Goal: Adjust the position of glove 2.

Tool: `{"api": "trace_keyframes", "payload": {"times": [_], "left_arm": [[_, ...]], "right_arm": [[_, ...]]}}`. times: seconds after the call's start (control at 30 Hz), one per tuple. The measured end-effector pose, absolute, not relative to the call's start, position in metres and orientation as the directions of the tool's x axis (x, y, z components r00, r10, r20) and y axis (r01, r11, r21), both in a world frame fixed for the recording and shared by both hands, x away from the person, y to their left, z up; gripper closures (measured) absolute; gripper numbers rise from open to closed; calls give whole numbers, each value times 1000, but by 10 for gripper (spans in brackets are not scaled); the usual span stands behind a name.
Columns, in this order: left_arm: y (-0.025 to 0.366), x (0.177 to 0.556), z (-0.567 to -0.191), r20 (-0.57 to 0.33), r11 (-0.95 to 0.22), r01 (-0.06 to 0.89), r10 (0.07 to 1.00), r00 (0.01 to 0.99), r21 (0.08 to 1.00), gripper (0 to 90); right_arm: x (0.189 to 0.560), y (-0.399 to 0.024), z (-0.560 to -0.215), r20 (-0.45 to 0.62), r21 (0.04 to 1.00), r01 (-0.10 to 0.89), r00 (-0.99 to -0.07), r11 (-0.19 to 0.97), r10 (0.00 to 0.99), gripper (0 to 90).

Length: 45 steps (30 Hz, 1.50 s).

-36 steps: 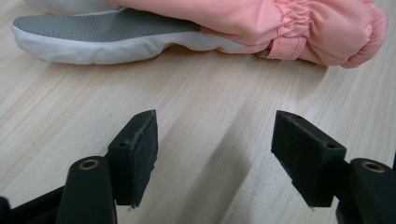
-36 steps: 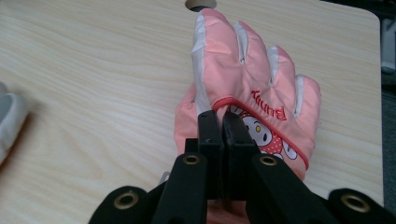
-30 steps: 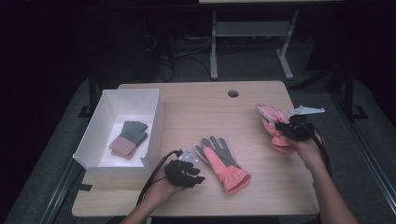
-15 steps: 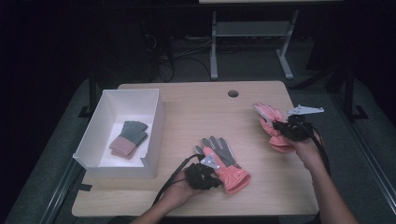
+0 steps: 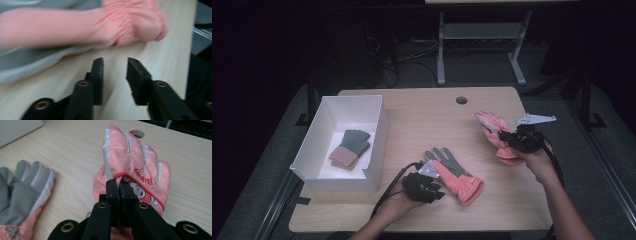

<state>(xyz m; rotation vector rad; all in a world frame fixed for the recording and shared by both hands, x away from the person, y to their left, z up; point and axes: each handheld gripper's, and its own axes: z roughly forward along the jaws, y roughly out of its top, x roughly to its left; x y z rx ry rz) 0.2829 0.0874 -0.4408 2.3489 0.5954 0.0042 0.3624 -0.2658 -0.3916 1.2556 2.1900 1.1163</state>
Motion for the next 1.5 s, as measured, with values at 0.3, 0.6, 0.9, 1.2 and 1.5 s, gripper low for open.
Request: {"api": "trace_keyframes", "payload": {"times": [0.3,0.6,0.9,1.2,1.5], "left_arm": [[123,281,-446,-159,-604,476,502,850,639,363],[126,279,-447,-131,-599,482,533,836,640,260],[128,280,-447,-120,-593,479,542,832,647,228],[131,281,-446,-129,-581,491,552,824,649,228],[131,281,-447,-127,-584,489,550,825,648,229]], "right_arm": [[352,-241,-387,66,781,525,-607,337,792,879],[335,-216,-377,65,783,476,-702,399,709,879],[321,-191,-371,79,780,436,-780,449,621,879],[310,-167,-373,88,770,423,-812,477,577,879],[303,-143,-378,65,757,394,-840,522,539,879]]}}
